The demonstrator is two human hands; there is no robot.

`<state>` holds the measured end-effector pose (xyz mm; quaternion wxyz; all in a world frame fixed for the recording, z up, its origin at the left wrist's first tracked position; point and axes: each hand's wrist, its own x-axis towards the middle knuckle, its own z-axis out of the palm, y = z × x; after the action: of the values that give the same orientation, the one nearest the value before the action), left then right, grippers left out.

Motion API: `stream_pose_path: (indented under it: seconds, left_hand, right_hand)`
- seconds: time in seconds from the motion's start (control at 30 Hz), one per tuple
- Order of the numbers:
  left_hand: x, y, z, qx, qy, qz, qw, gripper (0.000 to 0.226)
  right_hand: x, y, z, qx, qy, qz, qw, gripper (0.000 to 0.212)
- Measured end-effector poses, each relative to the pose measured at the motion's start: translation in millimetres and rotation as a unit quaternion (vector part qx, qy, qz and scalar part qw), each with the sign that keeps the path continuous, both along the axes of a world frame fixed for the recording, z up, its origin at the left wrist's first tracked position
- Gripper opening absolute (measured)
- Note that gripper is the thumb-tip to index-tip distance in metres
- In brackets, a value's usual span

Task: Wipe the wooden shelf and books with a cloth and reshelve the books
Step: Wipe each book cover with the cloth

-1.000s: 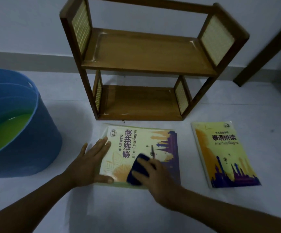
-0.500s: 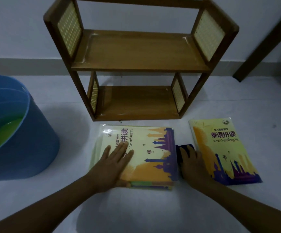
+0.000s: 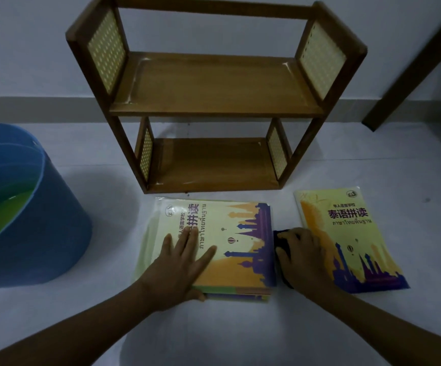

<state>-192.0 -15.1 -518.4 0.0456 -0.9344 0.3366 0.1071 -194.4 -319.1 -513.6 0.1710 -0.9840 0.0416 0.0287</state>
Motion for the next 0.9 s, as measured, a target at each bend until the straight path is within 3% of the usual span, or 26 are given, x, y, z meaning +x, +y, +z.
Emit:
stream_pose_path:
  seconds: [0.1,0.17,0.37,0.57,0.73,0.8,0.9]
  left_hand:
    - [-0.1,2.9,-3.5,-0.01,-0.008,-0.001,1.0,0.093]
    - [-1.9,2.3,-3.9,-0.013,-0.015,-0.006,1.0,0.091]
    - [-4.3,5.4,-2.4,-0.01,-0.02,-0.017,1.0,0.071]
    - [2.9,19.9,0.2,-0.019,-0.066,-0.08,0.994,0.057]
    - [26.6,2.8,73.5,-0.181,-0.101,-0.071,0.976,0.045]
    - [40.1,-5.9,116.8,-0.223,-0.105,-0.029,0.969,0.044]
    - [59.0,-10.2,160.6,-0.291,-0.051,0.041,0.954,0.052]
  right_hand:
    - [11.3,21.6,20.9,0.195,0.186,-0.062,0.961,0.037]
    - [17.9,28.9,26.4,0.199,0.264,-0.069,0.941,0.033]
    - [42.0,23.6,26.4,0.161,0.305,-0.113,0.932,0.033]
    - [42.9,11.6,41.2,0.292,0.326,-0.127,0.89,0.024]
    - [54.9,-15.3,48.8,0.416,0.239,-0.211,0.851,0.016]
    - [53.5,-19.7,54.4,0.473,0.216,-0.221,0.825,0.024]
    - [43.4,-7.8,63.6,0.559,0.25,-0.161,0.774,0.043]
